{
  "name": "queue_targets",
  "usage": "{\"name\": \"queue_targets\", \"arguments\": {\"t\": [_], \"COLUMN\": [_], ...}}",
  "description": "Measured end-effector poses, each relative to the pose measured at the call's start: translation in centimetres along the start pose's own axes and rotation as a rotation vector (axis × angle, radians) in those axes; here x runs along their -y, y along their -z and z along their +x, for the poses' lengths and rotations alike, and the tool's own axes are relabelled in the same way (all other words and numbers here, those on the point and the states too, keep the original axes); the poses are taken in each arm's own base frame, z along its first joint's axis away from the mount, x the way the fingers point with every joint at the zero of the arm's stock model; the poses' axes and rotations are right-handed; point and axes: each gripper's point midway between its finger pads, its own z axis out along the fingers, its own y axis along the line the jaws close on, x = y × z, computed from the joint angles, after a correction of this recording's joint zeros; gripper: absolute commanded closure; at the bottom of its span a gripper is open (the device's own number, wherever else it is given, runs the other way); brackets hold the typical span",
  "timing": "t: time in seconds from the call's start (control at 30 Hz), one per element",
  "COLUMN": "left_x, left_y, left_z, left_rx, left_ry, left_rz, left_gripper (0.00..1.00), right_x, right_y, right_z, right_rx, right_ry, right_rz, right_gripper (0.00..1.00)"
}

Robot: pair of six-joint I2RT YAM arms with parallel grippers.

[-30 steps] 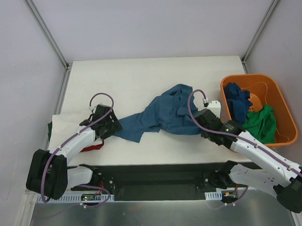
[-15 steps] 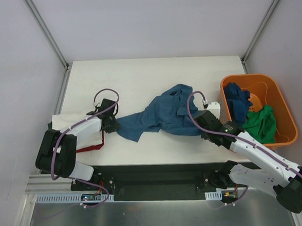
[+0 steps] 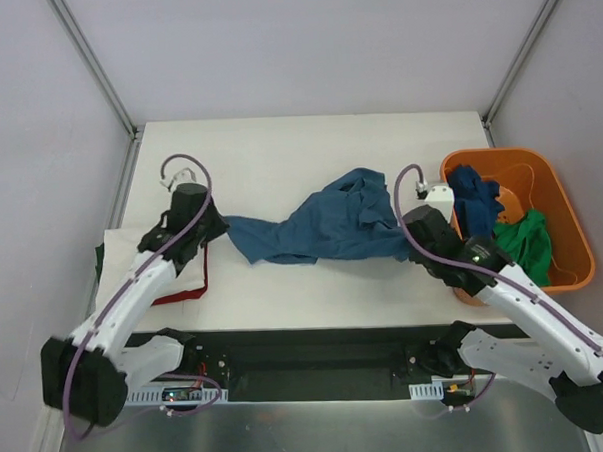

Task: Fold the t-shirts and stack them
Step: Flatten out the tshirt

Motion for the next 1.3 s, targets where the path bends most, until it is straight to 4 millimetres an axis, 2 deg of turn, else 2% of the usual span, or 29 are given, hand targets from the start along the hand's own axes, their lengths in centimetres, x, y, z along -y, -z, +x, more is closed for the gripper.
{"name": "queue_targets", "arguments": {"t": [0.07, 0.2, 0.33, 0.4, 0.57, 0.63, 0.77, 0.87, 0.97, 1.1, 1.23, 1.3], "left_x": [1.9, 5.7, 7.5, 8.1, 9.3, 9.7, 9.7, 9.1, 8.8, 8.8, 9.7, 10.7], "left_y": [3.7, 14.5, 24.5, 29.3, 39.5, 43.7, 50.8, 55.6, 59.1, 61.0, 59.4, 56.8], "left_z": [-3.6, -11.3, -16.0, -17.9, -20.7, -21.3, -21.8, -21.4, -20.4, -19.6, -21.0, -23.0], "left_rx": [0.140, 0.450, 0.666, 0.760, 0.922, 0.989, 1.109, 1.196, 1.247, 1.275, 1.272, 1.256], "left_ry": [0.016, 0.044, 0.046, 0.044, 0.006, -0.020, -0.061, -0.089, -0.127, -0.165, -0.173, -0.166], "left_rz": [0.095, 0.313, 0.465, 0.526, 0.662, 0.725, 0.826, 0.889, 0.964, 1.010, 0.957, 0.890], "left_gripper": [1.00, 1.00, 1.00, 1.00, 1.00, 1.00, 1.00, 1.00, 1.00, 1.00, 1.00, 1.00], "right_x": [0.2, 1.1, 2.5, 3.0, 4.4, 5.0, 6.4, 6.4, 5.6, 4.4, 4.7, 5.4], "right_y": [1.5, 6.1, 12.4, 15.3, 24.9, 28.5, 34.4, 37.4, 38.6, 38.6, 36.5, 34.0], "right_z": [-2.5, -8.2, -13.6, -15.6, -20.0, -21.0, -21.9, -21.8, -21.1, -20.5, -21.2, -22.3], "right_rx": [0.068, 0.232, 0.401, 0.475, 0.686, 0.768, 0.902, 0.968, 0.975, 0.952, 0.929, 0.911], "right_ry": [-0.030, -0.105, -0.161, -0.171, -0.170, -0.168, -0.159, -0.135, -0.092, -0.051, -0.079, -0.117], "right_rz": [-0.018, -0.090, -0.199, -0.262, -0.494, -0.583, -0.727, -0.828, -0.909, -0.963, -0.866, -0.732], "right_gripper": [0.92, 0.92, 0.92, 0.93, 0.93, 0.93, 0.98, 0.99, 0.99, 0.98, 0.99, 0.98]}}
